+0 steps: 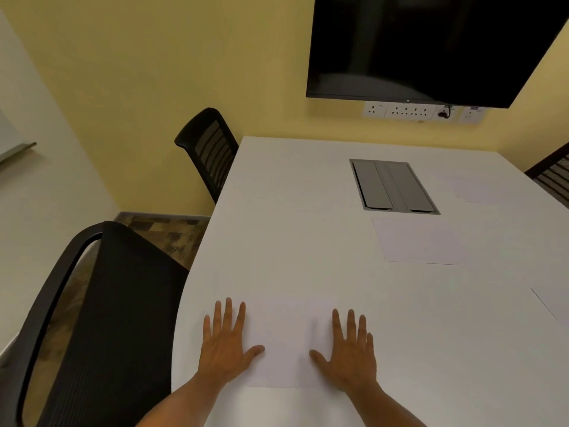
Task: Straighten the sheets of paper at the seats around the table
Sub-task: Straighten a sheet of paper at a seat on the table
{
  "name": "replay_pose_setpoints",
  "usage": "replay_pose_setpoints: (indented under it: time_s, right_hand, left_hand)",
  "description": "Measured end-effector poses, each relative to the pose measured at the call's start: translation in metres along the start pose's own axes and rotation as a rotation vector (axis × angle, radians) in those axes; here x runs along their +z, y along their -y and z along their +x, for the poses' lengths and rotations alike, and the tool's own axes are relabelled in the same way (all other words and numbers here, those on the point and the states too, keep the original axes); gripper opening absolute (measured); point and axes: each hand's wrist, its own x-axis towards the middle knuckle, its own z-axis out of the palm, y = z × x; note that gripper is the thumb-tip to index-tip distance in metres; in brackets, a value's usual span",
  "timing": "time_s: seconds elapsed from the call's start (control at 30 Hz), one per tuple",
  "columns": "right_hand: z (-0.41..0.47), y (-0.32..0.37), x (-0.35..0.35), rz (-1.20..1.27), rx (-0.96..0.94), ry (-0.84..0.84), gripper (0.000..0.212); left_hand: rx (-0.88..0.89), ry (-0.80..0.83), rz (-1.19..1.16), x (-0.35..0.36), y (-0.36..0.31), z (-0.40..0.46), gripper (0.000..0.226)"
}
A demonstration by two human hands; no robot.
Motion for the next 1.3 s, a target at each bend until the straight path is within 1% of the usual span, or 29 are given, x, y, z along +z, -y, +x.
replay_pose_setpoints:
  time_s: [0.07,0.13,0.23,0.3,0.37,0.47,0.53,0.63,0.73,0.9,1.03,1.2,1.3]
  right_hand:
    - [-0.001,0.002,-0.007,-0.014,-0.012,0.002,0.11]
    - [-0.003,0.004,-0.016,-0.014,-0.02,0.005,0.113]
    - [-0.009,0.007,-0.029,-0.019,-0.017,0.009,0.117]
    - [-0.015,0.011,-0.04,-0.026,-0.015,0.002,0.119]
    - [-0.019,0.016,-0.05,-0.025,-0.013,-0.007,0.12]
    - [-0.028,0.023,-0.068,-0.021,-0.024,-0.03,0.121]
    - [-0.037,0.029,-0.08,-0.024,-0.03,-0.049,0.121]
    - [-0.052,0.041,-0.099,-0.023,-0.041,-0.071,0.122]
    - [-0.075,0.054,-0.115,-0.007,-0.072,-0.115,0.122]
    - [-0.119,0.09,-0.137,0.013,-0.161,-0.186,0.119]
    - [-0.153,0.131,-0.141,0.035,-0.204,-0.232,0.115]
    - [-0.176,0.177,-0.147,0.041,-0.227,-0.236,0.113]
    - [-0.173,0.212,-0.157,0.029,-0.249,-0.264,0.114]
  left_hand:
    - [0.044,-0.003,-0.002,-0.013,-0.003,0.003,0.117]
    - [0.128,-0.044,0.02,-0.029,-0.007,0.003,0.119]
    - [0.179,-0.022,0.003,-0.052,-0.014,-0.001,0.11]
    - [0.208,-0.01,-0.003,-0.067,-0.017,-0.006,0.111]
    - [0.21,-0.042,0.009,-0.077,-0.018,-0.01,0.115]
    - [0.197,-0.091,0.005,-0.09,-0.024,-0.024,0.107]
    - [0.183,-0.123,-0.011,-0.102,-0.026,-0.037,0.106]
    - [0.169,-0.103,-0.033,-0.118,-0.024,-0.052,0.115]
    - [0.137,-0.143,-0.008,-0.137,-0.018,-0.075,0.11]
    - [0.112,-0.227,0.085,-0.19,0.014,-0.125,0.108]
    - [0.039,-0.272,0.118,-0.231,0.055,-0.16,0.112]
    - [-0.067,-0.309,0.091,-0.256,0.103,-0.194,0.119]
    - [-0.114,-0.344,0.078,-0.264,0.14,-0.203,0.117]
